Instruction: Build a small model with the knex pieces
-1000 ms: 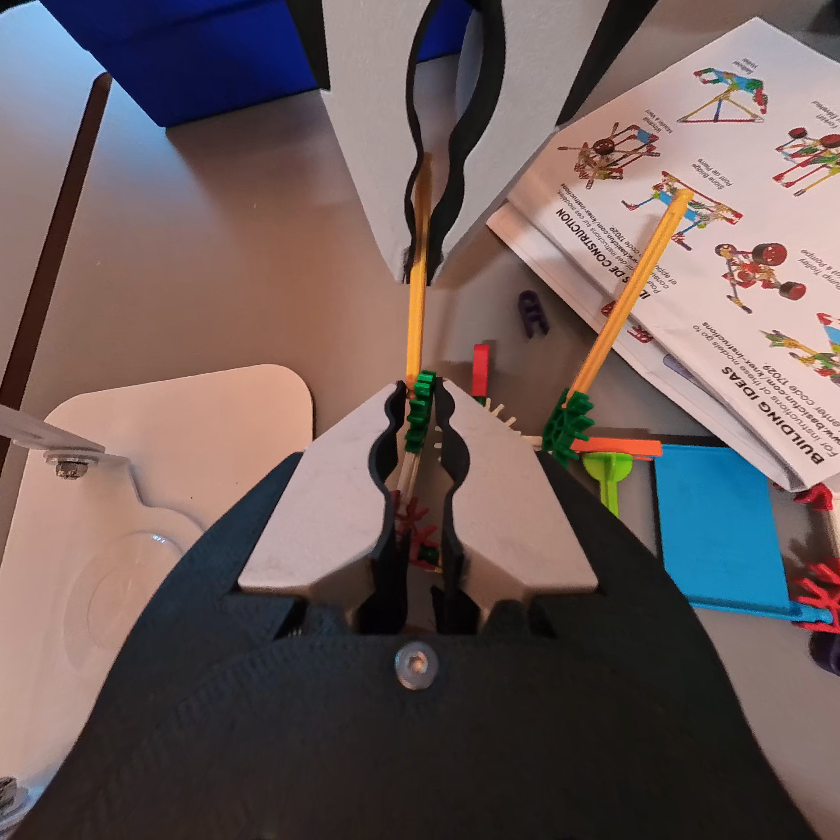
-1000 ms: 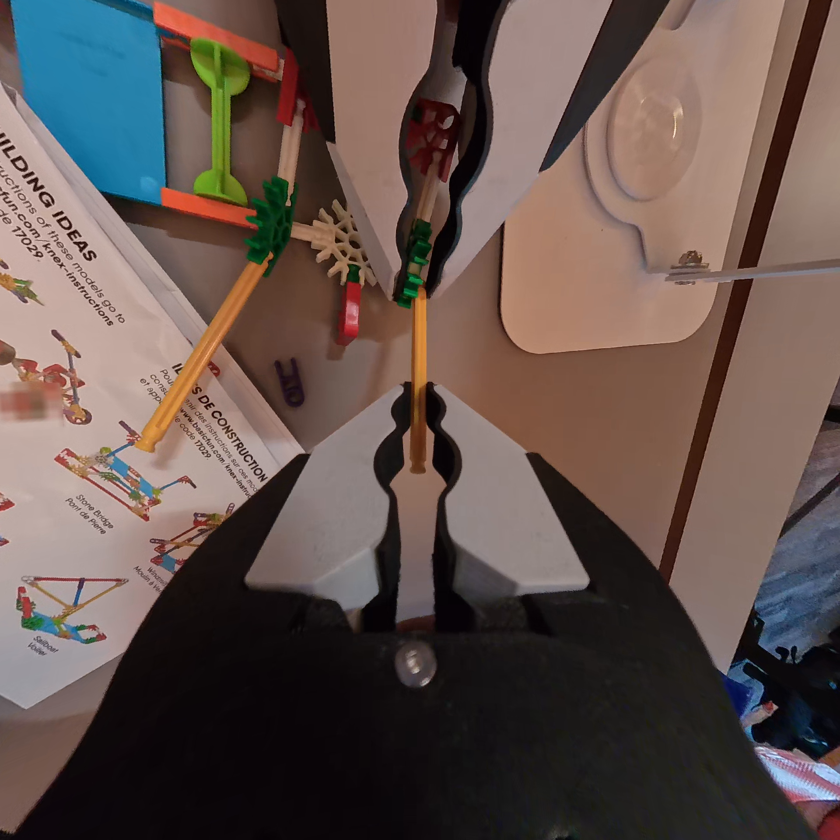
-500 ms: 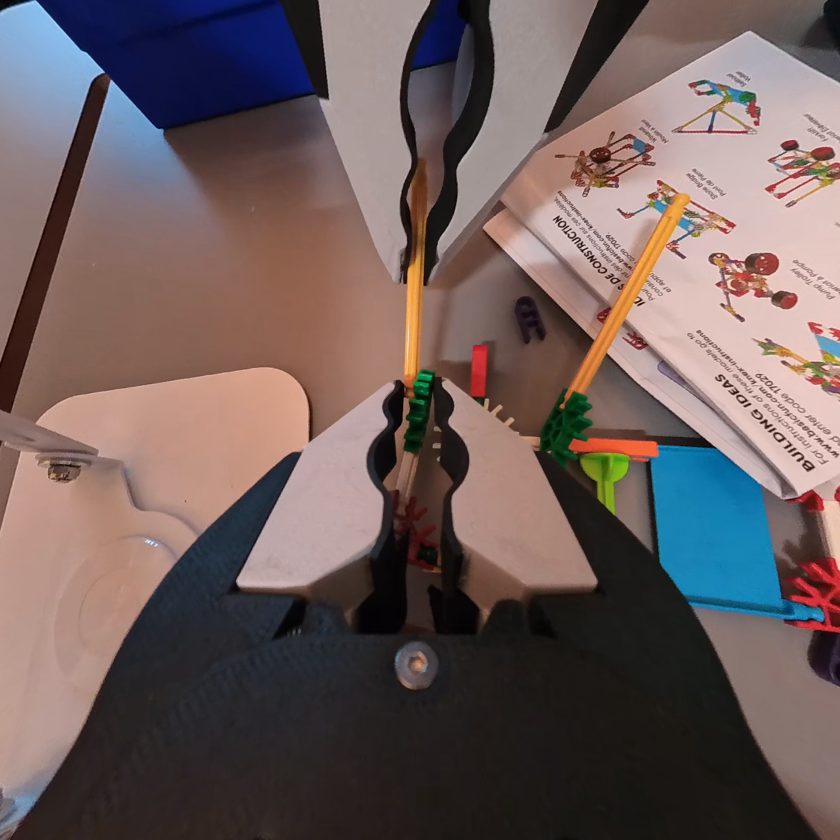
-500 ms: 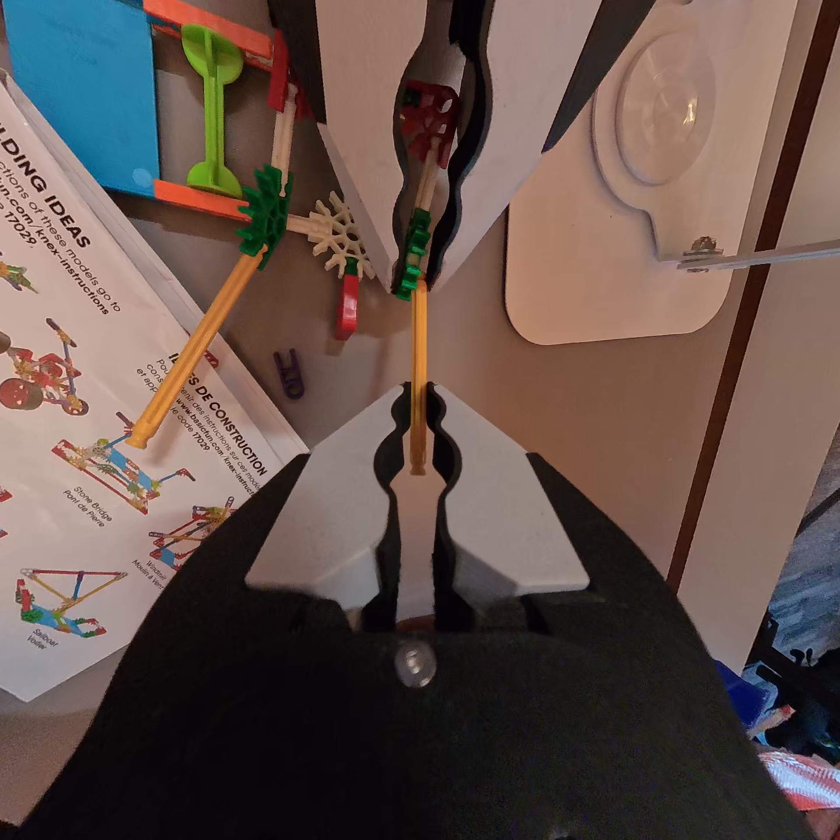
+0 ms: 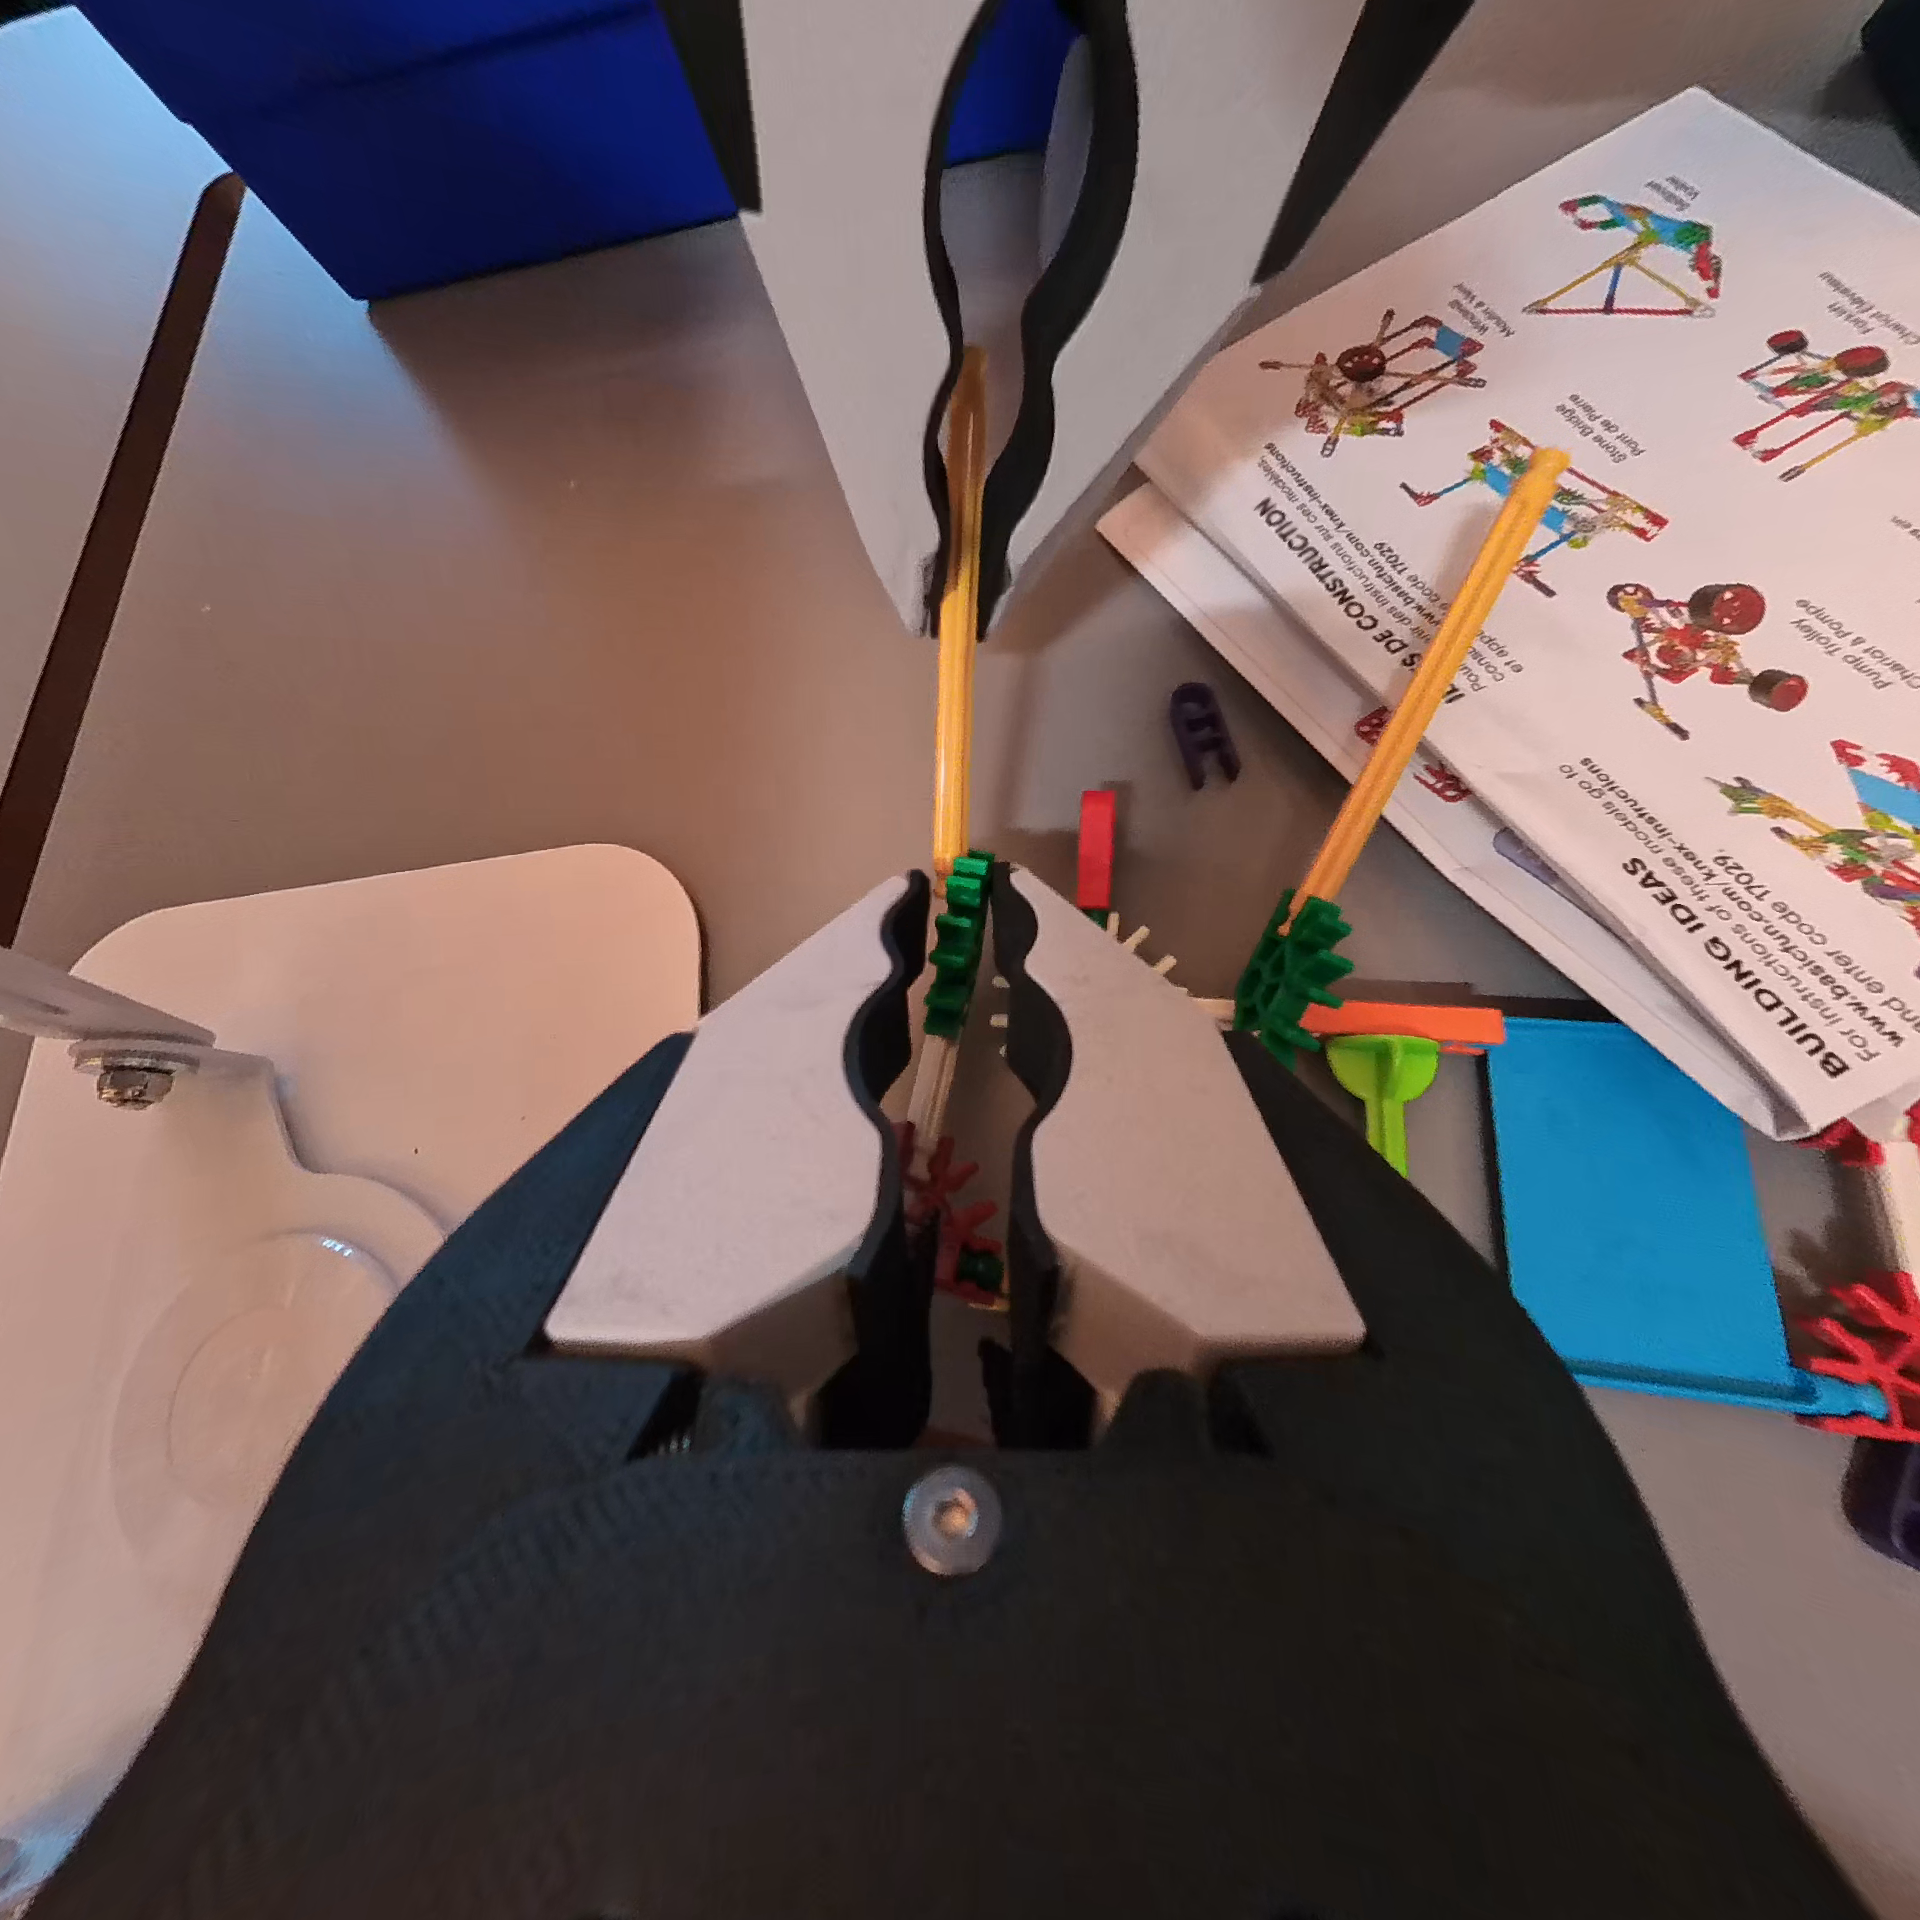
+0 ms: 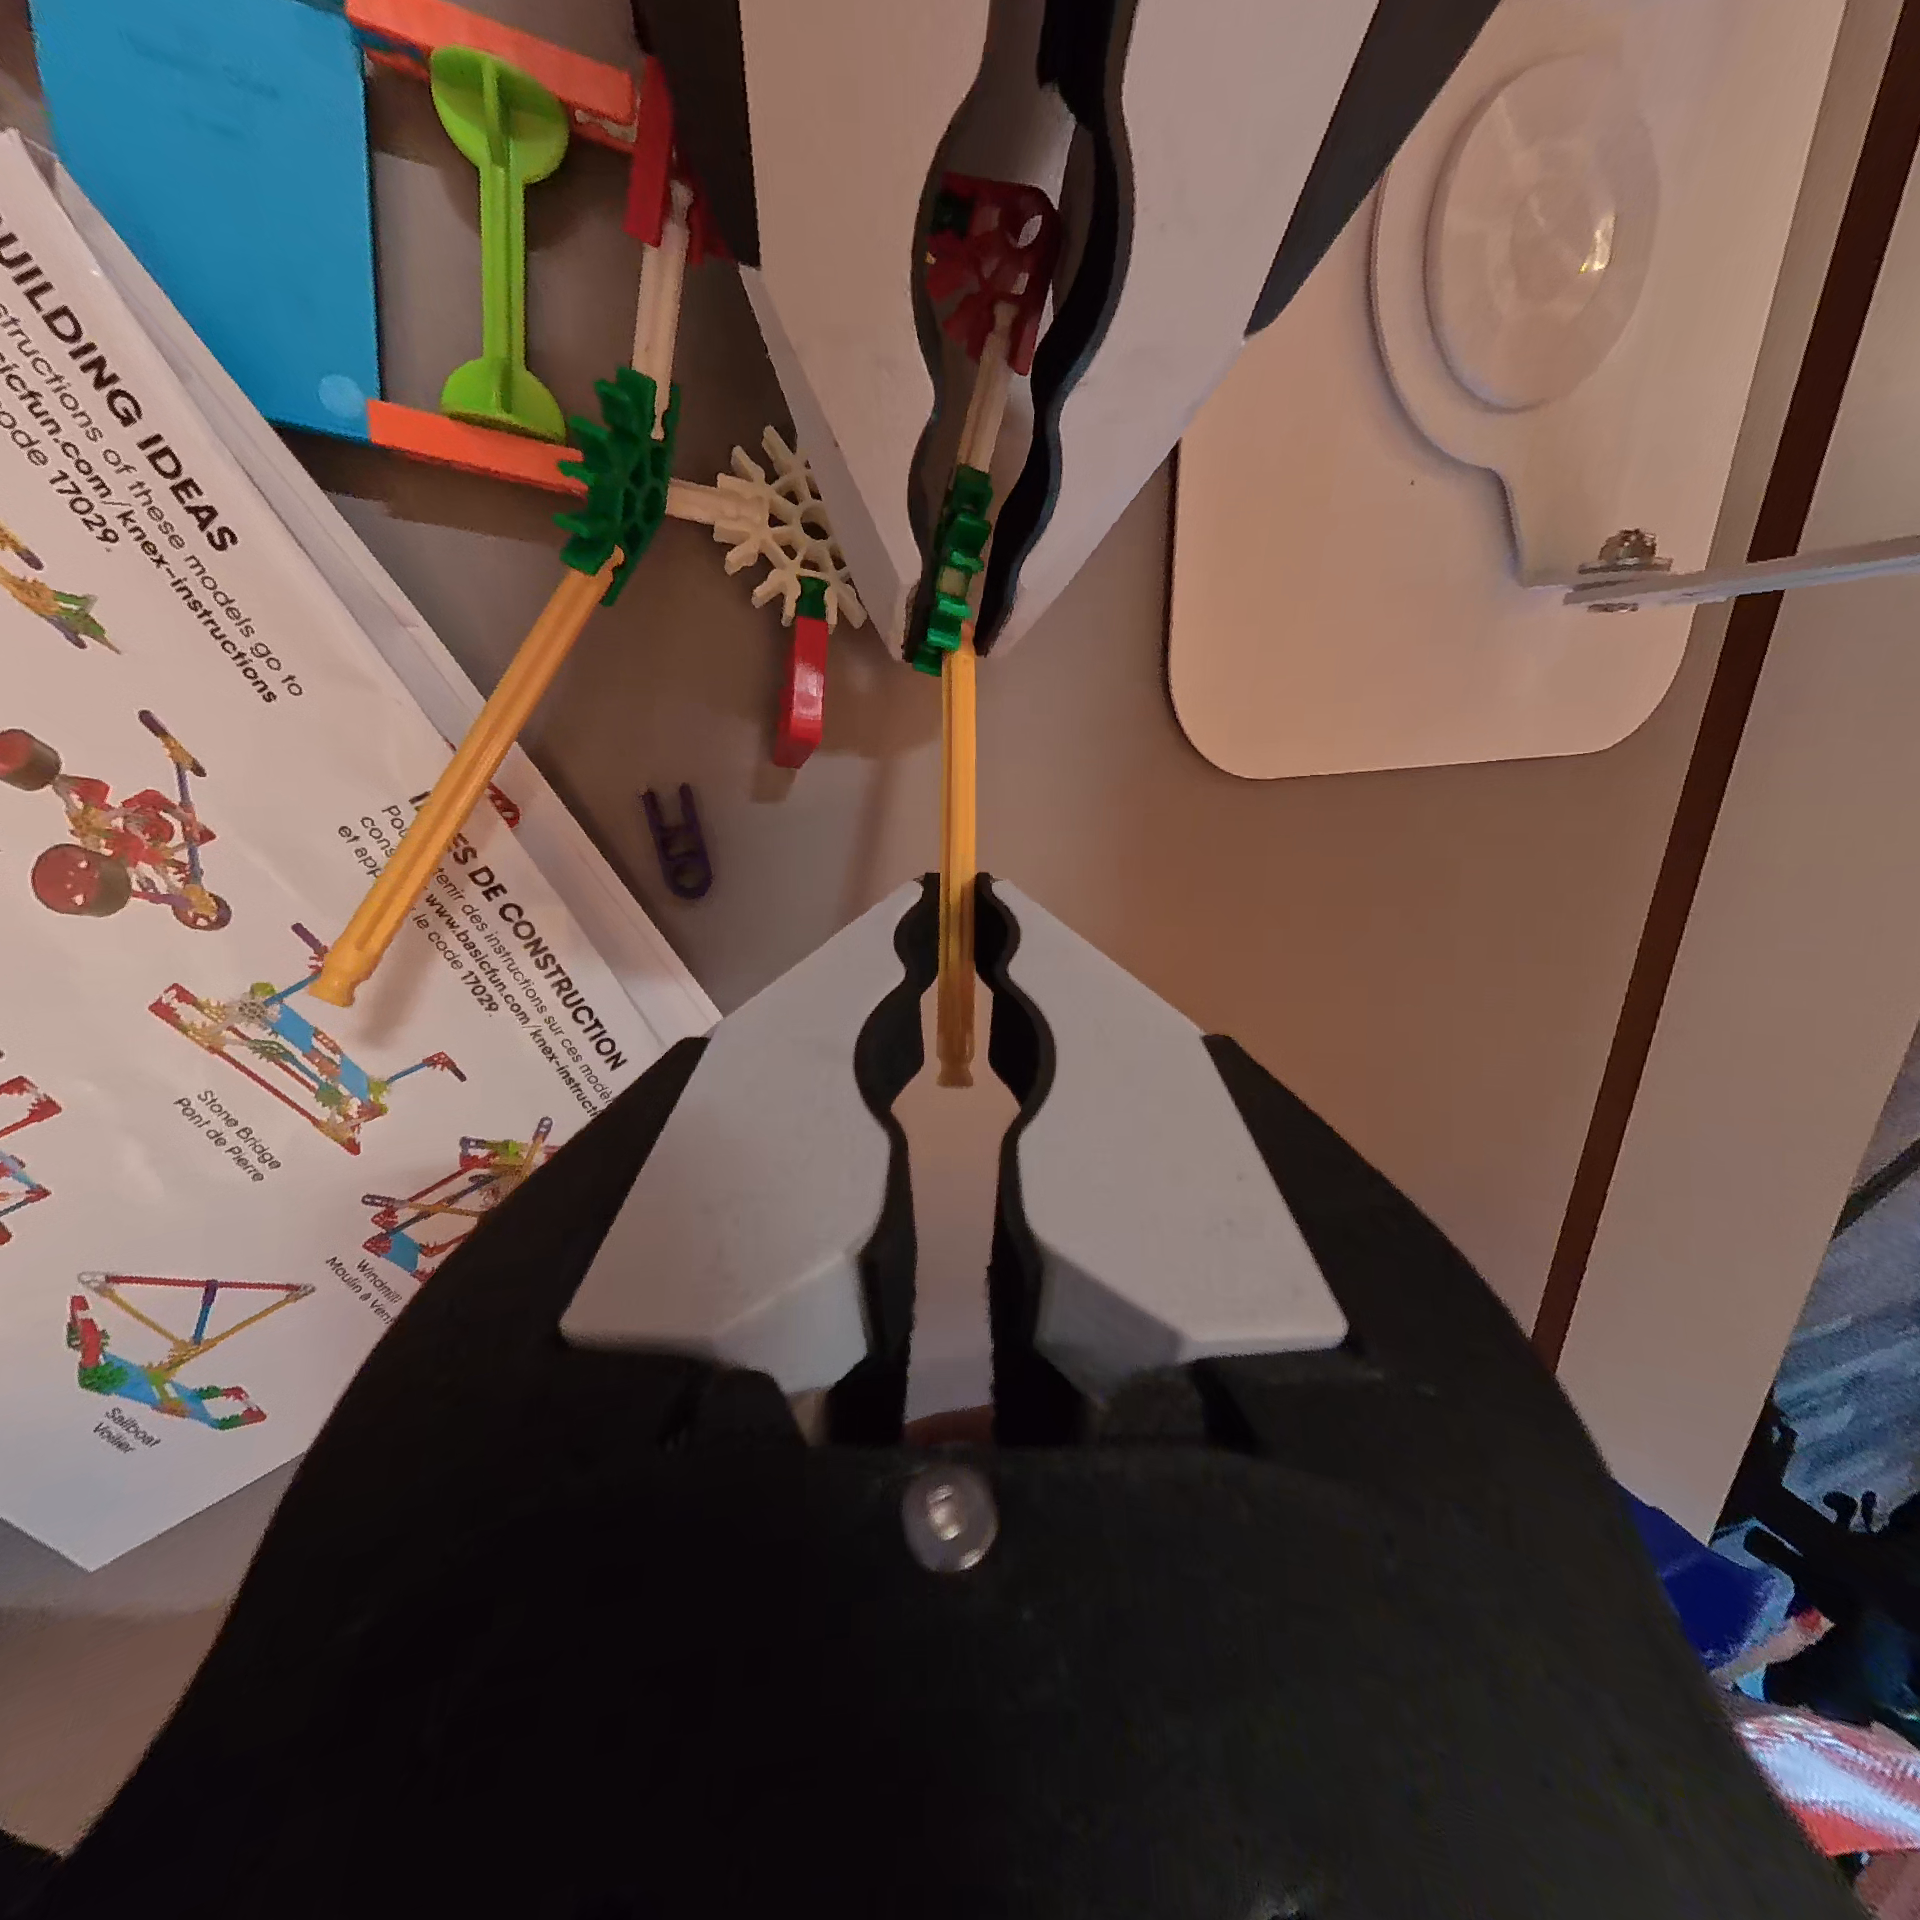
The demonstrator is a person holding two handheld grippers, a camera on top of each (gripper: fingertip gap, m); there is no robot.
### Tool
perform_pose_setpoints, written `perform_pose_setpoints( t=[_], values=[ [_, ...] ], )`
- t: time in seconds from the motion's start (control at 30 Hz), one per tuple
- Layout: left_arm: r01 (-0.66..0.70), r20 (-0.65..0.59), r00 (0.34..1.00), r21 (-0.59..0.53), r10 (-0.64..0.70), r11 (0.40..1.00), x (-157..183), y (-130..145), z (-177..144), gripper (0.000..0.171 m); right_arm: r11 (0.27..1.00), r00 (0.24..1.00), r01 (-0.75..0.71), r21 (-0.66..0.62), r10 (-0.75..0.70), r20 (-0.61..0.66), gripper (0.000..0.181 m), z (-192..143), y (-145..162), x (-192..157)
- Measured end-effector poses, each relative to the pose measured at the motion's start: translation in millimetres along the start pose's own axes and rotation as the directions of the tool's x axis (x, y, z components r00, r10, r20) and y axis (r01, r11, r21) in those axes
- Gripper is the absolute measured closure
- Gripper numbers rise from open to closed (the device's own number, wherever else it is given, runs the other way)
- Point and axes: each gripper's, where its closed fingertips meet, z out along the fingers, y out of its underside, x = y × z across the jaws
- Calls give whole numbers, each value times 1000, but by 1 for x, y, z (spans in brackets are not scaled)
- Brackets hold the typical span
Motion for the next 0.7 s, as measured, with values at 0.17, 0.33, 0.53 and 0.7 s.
perform_pose_setpoints(
  t=[0.17, 0.33, 0.53, 0.7],
  values=[
    [-11, -10, 1000, 14, 11, 1000, 2, -3, -1, 164, 1000, 1000, -5, 18, 4, 12, 178, -1, -1, -1],
    [-21, -15, 1000, 19, 21, 1000, 3, -4, -2, 164, 998, 999, -32, 59, 29, 41, 177, -4, -6, -5],
    [-20, -17, 1000, 41, 20, 999, 3, -7, -3, 165, 995, 998, -40, 95, 34, 58, 176, -1, -12, -7],
    [-36, -25, 999, 40, 37, 999, 5, -9, -3, 167, 996, 999, -17, 93, 14, 40, 170, 11, -21, -7]
  ],
)
